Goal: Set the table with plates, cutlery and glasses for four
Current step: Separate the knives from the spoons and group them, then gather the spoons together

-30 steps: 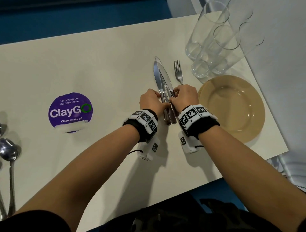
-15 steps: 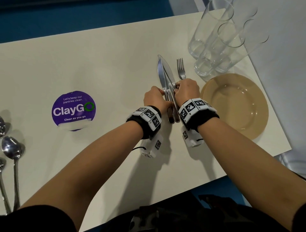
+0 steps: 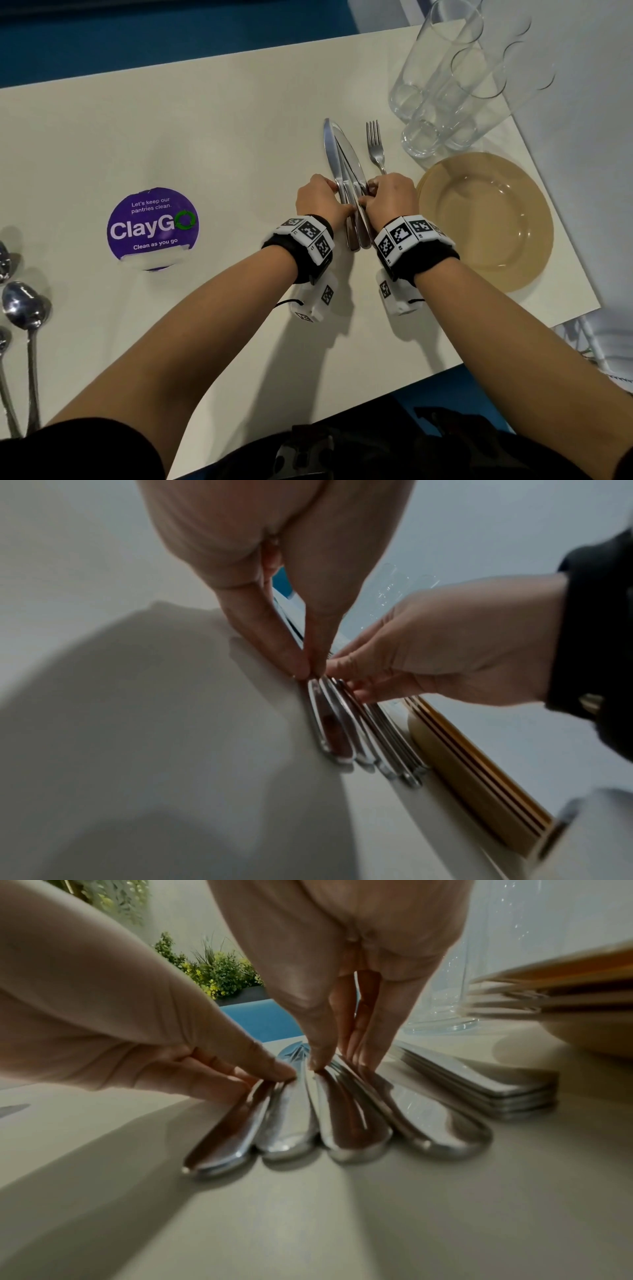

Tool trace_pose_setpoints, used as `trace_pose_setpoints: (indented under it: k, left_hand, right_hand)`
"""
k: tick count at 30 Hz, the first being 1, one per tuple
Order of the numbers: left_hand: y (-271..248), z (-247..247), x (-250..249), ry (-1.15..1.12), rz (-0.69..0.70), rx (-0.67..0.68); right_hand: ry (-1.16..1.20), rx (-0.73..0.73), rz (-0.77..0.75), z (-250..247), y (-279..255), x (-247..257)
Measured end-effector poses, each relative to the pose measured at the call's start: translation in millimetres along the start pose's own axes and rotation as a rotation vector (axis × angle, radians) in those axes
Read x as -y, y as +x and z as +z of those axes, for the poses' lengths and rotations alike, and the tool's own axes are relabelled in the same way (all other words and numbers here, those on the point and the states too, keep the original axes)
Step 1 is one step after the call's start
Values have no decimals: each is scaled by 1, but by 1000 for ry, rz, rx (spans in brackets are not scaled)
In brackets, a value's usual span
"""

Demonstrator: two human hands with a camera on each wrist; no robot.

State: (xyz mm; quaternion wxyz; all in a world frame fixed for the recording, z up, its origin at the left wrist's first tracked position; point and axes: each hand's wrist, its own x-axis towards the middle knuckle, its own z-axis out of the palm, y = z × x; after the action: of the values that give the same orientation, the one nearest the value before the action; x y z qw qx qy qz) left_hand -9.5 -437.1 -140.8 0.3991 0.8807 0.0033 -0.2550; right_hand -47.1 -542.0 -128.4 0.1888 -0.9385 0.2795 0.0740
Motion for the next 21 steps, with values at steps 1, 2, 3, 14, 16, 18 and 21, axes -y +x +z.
trace_pose_setpoints:
  k: [1, 2, 3, 14, 16, 18, 21]
  left_hand:
    - [-1, 0, 0, 1, 8, 5]
    - [-3, 0, 1, -2, 12, 13]
    - [-4, -1, 1, -10, 14, 22]
    - [-45, -111, 57, -102, -90, -109]
    - [-59, -150, 83, -72, -113, -174]
    - [-74, -190, 114, -18, -131, -247]
    - [-100, -246, 165, 34, -186, -348]
  right_hand:
    - [1, 10, 2, -2, 0, 1]
    - [1, 25, 5, -4, -1, 2]
    - [2, 34, 3, -6, -2, 3]
    - [260, 40, -135, -14, -46, 87]
    - [304, 108, -200, -4, -63, 121]
    - [291, 177, -287, 12, -84, 157]
    - [222, 298, -438, 40, -126, 209]
